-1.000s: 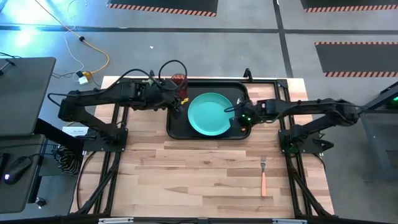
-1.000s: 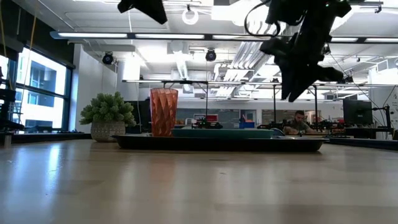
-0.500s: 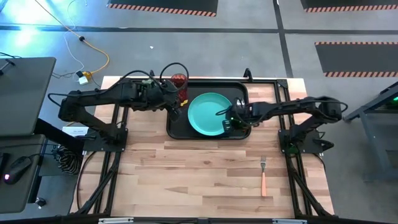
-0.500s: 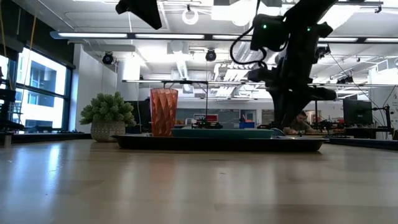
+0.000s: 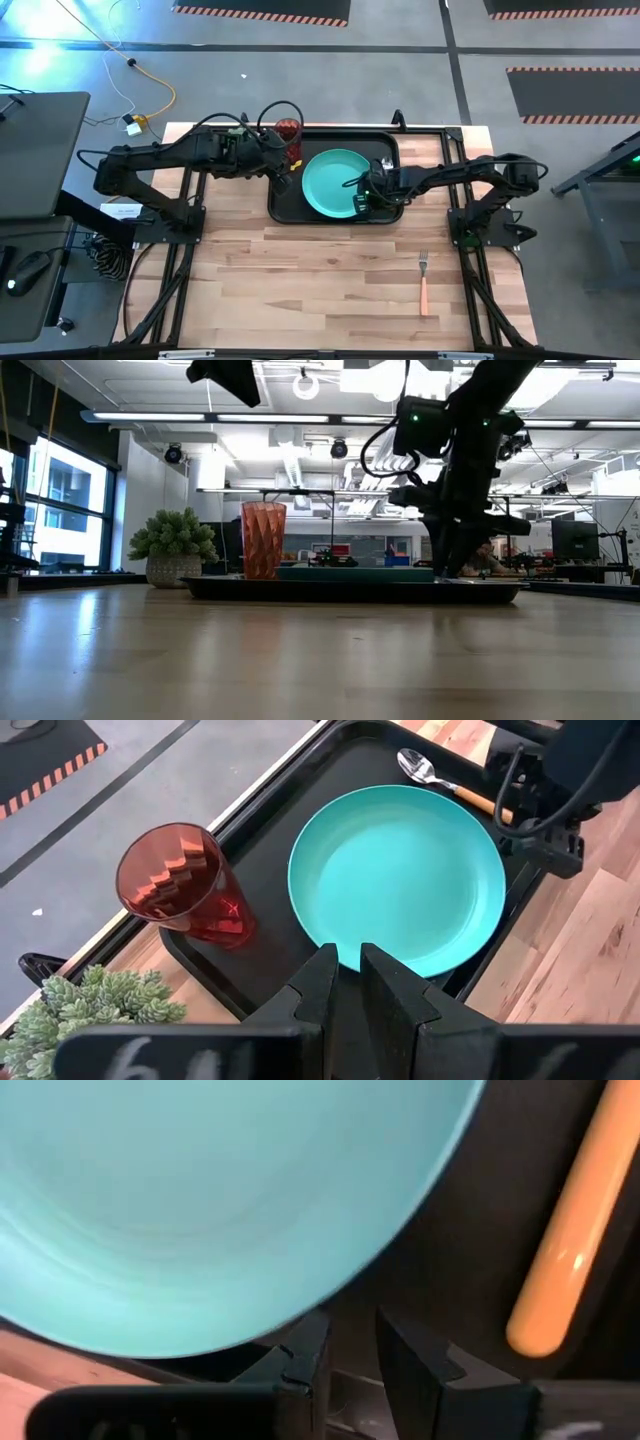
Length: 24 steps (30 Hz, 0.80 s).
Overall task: Pick and place plate/cup/fork/spoon on tray
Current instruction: Put the light blue plate on the black tray
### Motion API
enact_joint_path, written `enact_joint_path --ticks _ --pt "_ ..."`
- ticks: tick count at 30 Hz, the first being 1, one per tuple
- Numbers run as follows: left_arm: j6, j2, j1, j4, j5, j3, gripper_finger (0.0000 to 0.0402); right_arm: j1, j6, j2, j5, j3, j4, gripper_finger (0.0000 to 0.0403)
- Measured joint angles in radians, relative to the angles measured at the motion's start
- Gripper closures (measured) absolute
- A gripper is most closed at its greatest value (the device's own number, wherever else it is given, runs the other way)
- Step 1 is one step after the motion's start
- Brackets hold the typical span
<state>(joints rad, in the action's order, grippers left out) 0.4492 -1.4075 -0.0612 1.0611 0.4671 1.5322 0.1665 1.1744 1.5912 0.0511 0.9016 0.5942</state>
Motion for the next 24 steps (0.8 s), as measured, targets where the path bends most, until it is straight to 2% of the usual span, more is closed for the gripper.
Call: enact_joint_path --ticks 18,24 --pt "-0.007 0.0 0.0 -0.003 0.0 0.0 0.0362 0.069 -0.021 0.0 -0.002 0.0 -0.071 0.0331" --pt "-0.008 0.0 0.0 -0.003 0.0 0.0 0.0362 0.069 -0.028 0.0 -0.056 0.0 -0.056 0.0331"
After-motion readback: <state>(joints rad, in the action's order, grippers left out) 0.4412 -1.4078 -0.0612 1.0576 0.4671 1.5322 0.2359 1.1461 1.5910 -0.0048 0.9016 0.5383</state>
